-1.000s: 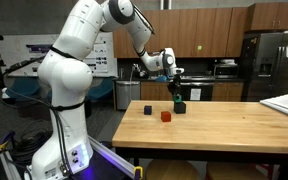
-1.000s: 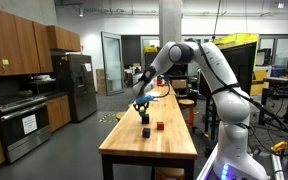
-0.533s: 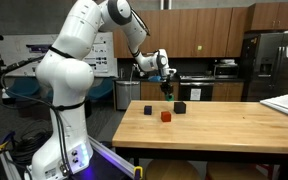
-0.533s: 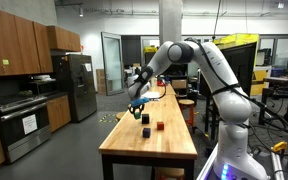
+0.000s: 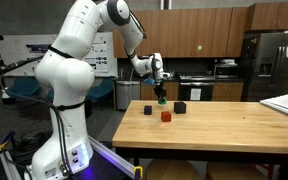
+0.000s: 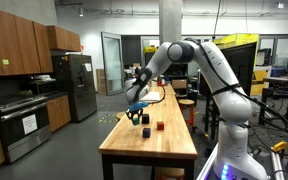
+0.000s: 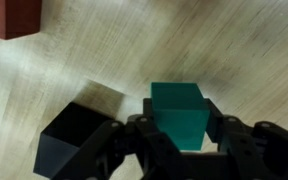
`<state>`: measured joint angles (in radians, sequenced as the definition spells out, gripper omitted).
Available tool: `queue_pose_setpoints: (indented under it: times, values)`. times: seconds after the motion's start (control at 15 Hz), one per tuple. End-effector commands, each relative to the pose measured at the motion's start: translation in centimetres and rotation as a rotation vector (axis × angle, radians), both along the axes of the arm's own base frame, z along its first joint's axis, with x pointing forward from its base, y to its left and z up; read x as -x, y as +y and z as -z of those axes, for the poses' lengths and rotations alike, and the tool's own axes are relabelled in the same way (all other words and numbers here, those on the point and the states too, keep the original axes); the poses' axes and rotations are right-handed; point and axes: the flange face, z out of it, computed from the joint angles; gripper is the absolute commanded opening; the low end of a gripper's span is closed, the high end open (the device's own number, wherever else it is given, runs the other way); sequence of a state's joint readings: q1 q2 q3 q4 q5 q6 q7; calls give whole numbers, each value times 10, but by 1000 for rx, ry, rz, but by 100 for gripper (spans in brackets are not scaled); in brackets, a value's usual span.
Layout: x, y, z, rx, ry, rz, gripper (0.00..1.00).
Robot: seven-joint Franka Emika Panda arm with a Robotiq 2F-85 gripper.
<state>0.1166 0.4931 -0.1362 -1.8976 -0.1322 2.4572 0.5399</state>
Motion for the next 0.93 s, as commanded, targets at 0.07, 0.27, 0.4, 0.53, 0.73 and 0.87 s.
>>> queue_pose_setpoints:
  times: [0.07,0.27,0.4,0.53,0.73,0.87]
  values:
    - [9,16,1,-55,-11,9,24]
    - [10,23,5,-80,-9,31,24]
    - [11,28,7,-90,-6,32,24]
    - [13,31,8,-93,-4,25,76]
    - [16,34,7,-90,-5,21,92]
    - [20,33,5,-86,-5,28,99]
